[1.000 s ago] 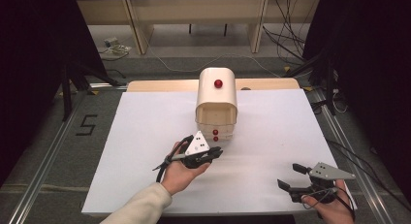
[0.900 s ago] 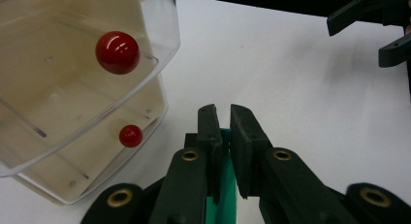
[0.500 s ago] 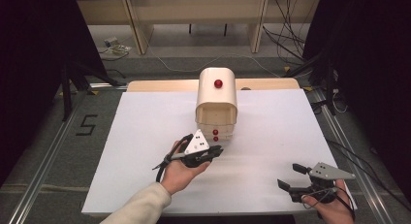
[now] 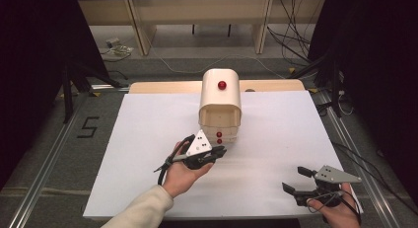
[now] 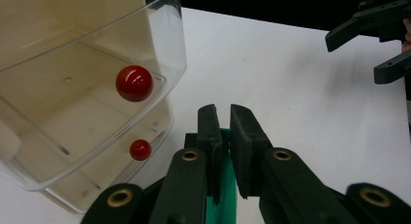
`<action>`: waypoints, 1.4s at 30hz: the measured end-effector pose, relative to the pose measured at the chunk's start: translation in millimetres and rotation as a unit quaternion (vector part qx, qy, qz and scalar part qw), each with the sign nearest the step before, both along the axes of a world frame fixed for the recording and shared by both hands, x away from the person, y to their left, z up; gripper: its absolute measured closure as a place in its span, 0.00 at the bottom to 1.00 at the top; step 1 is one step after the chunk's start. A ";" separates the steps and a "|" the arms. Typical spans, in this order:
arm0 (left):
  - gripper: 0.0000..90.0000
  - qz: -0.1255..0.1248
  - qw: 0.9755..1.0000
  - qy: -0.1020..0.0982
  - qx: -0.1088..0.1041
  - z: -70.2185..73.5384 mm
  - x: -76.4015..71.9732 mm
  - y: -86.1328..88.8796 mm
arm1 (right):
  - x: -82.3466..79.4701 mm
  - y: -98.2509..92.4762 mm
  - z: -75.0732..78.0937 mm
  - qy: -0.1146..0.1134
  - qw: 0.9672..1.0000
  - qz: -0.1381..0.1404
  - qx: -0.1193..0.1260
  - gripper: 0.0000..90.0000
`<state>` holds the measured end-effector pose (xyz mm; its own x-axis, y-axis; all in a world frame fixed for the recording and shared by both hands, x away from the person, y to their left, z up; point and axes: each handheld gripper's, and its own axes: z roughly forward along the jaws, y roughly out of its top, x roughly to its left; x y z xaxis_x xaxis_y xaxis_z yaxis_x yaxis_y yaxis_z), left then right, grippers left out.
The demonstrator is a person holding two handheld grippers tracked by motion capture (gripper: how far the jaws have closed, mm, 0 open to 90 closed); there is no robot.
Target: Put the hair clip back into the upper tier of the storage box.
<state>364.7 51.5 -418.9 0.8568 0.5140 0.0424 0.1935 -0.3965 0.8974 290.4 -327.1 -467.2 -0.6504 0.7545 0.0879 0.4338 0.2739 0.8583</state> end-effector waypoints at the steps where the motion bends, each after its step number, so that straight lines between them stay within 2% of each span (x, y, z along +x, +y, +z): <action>1: 0.92 0.001 1.000 0.001 -0.003 0.2 -0.2 -0.2 | 0.0 0.0 0.0 0.000 1.000 0.000 0.000 0.18; 42: 0.92 0.019 1.000 -0.013 -0.015 13.6 2.8 10.3 | 0.1 -0.1 -0.1 0.000 1.000 0.001 -0.001 0.18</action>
